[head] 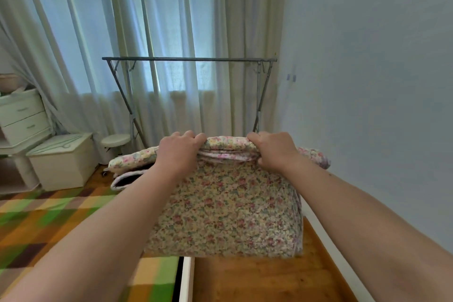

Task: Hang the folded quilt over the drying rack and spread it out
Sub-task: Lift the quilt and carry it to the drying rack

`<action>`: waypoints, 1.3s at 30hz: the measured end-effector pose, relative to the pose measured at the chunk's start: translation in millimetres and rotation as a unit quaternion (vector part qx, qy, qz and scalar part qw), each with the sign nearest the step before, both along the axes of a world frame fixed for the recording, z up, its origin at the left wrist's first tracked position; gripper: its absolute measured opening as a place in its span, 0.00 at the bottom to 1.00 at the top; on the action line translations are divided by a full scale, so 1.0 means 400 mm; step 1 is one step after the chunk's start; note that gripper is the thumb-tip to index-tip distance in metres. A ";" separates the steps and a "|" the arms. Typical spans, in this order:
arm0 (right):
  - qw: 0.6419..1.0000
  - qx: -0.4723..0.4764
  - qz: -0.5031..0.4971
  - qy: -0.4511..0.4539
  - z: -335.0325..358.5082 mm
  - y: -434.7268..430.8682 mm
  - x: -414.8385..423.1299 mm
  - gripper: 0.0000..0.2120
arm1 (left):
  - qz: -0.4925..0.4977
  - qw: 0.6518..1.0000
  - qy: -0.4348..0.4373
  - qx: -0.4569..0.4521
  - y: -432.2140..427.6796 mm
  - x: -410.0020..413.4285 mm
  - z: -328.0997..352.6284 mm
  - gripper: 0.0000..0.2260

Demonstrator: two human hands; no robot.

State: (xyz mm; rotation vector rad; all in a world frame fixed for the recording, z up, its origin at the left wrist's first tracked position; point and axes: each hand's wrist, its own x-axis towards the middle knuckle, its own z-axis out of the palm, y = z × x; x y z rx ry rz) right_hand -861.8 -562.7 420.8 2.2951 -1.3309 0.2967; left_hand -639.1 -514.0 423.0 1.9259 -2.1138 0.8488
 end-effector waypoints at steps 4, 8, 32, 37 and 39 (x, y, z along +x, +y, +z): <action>1.000 -0.009 -0.003 -0.004 0.022 -0.150 0.032 0.23 | -0.007 1.000 -0.013 -0.020 -0.158 0.037 0.023 0.18; 1.000 -0.009 -0.005 -0.006 0.025 -0.320 0.053 0.23 | -0.010 0.999 -0.018 -0.025 -0.327 0.059 0.019 0.19; 0.995 -0.034 0.086 0.043 0.068 -1.336 0.072 0.18 | 0.038 0.999 -0.019 -0.012 -1.256 0.077 0.040 0.14; 0.995 -0.035 0.073 0.051 0.056 -1.512 0.139 0.16 | 0.010 0.999 -0.023 -0.025 -1.453 0.158 0.017 0.13; 0.996 -0.039 0.069 0.051 0.062 -1.590 0.176 0.16 | 0.000 0.999 -0.024 -0.034 -1.541 0.201 0.014 0.12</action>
